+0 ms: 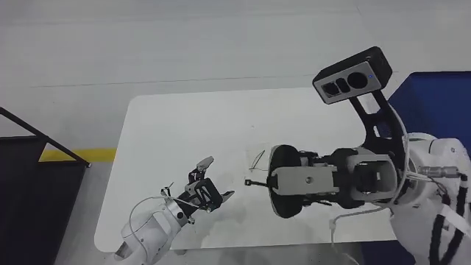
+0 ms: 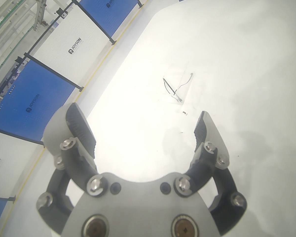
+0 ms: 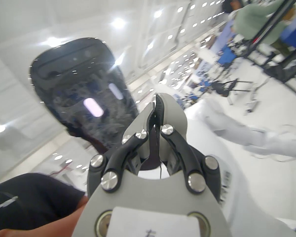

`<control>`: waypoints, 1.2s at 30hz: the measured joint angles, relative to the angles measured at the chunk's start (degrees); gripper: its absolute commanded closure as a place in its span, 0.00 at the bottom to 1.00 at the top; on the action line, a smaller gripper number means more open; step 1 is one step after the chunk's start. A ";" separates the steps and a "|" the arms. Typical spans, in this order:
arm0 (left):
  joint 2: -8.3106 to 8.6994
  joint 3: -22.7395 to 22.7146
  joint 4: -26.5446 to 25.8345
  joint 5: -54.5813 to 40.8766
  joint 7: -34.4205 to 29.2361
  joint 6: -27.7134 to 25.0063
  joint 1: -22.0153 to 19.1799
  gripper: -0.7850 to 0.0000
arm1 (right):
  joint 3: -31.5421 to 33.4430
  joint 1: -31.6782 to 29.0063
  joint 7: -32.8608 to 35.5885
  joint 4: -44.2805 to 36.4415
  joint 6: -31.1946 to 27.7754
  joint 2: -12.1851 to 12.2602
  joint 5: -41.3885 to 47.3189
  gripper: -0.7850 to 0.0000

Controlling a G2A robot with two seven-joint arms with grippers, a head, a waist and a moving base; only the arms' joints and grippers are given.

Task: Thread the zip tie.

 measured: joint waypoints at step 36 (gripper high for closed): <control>0.00 0.00 0.00 0.00 0.00 0.00 0.00 0.00 | 19.67 -8.83 38.29 33.83 -8.27 3.77 -6.95 1.00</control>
